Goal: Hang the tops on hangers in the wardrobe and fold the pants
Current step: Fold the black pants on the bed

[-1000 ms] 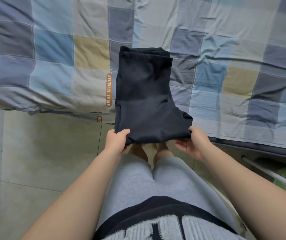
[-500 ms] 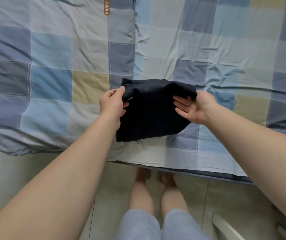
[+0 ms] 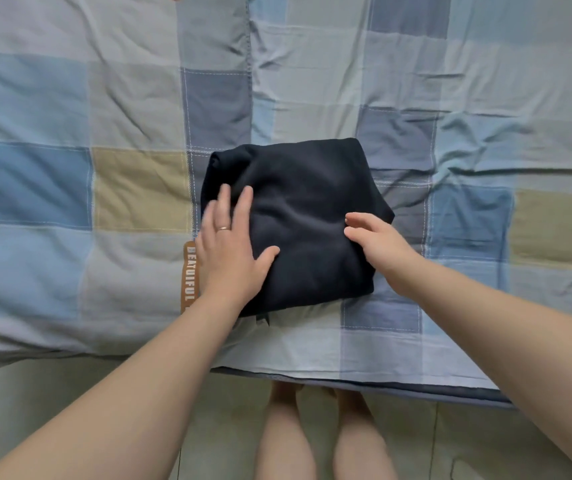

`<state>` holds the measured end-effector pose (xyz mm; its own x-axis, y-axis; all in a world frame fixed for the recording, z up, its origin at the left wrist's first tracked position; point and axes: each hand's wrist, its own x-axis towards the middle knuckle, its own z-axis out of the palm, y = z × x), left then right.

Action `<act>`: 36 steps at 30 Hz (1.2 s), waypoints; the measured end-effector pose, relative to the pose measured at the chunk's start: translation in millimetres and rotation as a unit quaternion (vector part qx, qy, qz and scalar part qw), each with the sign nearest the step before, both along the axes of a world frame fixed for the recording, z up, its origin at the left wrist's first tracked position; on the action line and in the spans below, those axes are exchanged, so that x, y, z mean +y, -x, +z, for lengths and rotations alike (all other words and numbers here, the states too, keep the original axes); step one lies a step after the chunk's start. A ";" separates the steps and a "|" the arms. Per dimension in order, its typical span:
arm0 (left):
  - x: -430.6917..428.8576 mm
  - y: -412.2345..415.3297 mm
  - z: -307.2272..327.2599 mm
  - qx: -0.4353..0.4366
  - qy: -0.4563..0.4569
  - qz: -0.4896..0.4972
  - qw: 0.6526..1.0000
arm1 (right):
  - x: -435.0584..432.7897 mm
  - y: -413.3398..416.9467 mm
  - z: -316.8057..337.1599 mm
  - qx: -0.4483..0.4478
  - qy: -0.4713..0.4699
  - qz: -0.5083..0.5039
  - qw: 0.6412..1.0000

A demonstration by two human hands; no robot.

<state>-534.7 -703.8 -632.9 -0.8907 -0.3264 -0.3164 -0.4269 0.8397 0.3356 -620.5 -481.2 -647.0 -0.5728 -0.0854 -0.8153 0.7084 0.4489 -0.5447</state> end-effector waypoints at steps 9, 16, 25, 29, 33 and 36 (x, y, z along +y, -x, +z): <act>-4.3 27.0 0.6 -0.115 -0.136 0.328 0.928 | 8.1 8.8 -10.2 0.042 -0.067 0.074 0.994; -16.1 35.9 8.9 -0.205 -0.291 0.362 0.862 | 16.4 9.0 -13.0 -0.063 0.030 0.094 0.993; -9.0 -6.8 60.7 -0.338 -0.544 0.392 0.661 | 32.8 -21.9 29.9 -0.098 0.059 0.001 0.993; -11.4 -33.2 91.2 -0.374 -0.602 0.367 0.603 | 42.5 -60.0 65.1 -0.150 0.101 -0.087 0.980; -11.8 -49.0 131.1 -0.390 -0.622 0.346 0.584 | 48.8 -108.6 104.5 -0.293 0.174 -0.211 0.916; -13.0 -49.7 168.5 -0.403 -0.613 0.308 0.605 | 52.7 -143.2 144.8 -0.310 0.243 -0.320 0.862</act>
<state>-485.0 -716.8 -464.4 -0.1139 0.4022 -0.9084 -0.9724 -0.2324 0.0191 -477.4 -428.5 -502.2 -0.0959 -0.3308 -0.9388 0.9489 -0.3154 0.0142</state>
